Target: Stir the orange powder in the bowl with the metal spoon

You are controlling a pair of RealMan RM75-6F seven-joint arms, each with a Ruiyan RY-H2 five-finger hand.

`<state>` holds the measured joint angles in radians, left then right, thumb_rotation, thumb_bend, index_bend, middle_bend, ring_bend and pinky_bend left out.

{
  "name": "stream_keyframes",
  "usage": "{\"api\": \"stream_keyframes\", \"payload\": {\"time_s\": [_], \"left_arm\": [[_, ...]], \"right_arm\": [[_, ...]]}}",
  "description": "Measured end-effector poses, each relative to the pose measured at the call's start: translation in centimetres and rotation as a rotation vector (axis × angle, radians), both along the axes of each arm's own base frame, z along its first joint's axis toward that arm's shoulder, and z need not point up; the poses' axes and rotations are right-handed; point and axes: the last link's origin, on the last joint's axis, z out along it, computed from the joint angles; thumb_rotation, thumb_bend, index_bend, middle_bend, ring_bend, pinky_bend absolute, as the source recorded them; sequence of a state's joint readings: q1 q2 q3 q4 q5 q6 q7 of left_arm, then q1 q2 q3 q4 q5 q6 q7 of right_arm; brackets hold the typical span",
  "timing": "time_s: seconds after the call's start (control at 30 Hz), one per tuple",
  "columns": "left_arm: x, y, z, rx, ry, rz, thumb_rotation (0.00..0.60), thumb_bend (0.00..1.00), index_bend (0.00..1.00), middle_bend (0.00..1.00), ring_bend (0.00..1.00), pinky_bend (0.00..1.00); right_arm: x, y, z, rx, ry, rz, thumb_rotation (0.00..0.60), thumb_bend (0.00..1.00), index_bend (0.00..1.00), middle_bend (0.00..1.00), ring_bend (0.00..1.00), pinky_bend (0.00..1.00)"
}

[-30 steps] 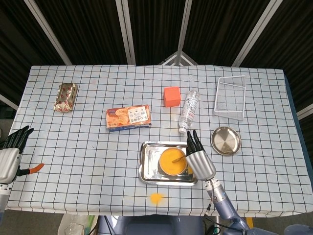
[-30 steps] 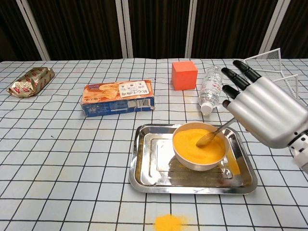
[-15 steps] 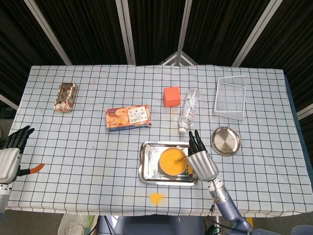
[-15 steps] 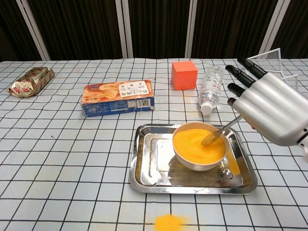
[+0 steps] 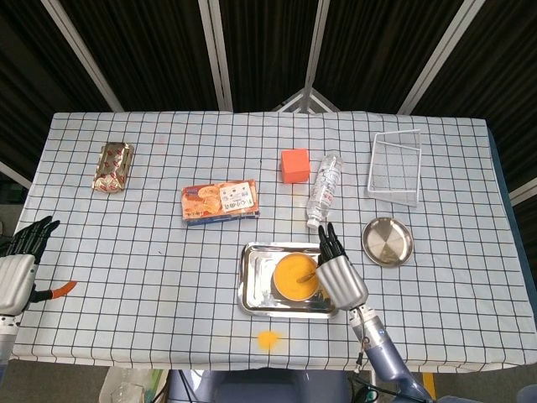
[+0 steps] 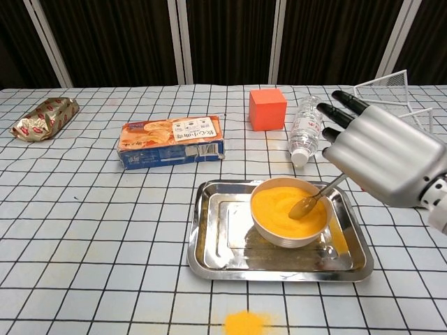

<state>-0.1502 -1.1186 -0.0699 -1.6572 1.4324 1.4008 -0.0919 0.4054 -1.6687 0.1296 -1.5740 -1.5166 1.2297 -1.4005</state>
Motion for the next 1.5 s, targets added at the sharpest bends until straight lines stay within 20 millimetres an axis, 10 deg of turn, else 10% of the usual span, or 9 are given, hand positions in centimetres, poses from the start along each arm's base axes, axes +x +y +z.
{"api": "stream_keyframes", "payload": {"time_s": [1.5], "left_arm": [[0.0, 0.0, -0.2, -0.008, 0.007, 0.003, 0.6, 0.03, 0.0, 0.0, 0.0, 0.0]], "right_arm": [[2.7, -0.1, 1.5, 0.006, 0.054, -0.153, 0.6, 0.79, 0.94, 0.35, 0.04, 0.0]]}}
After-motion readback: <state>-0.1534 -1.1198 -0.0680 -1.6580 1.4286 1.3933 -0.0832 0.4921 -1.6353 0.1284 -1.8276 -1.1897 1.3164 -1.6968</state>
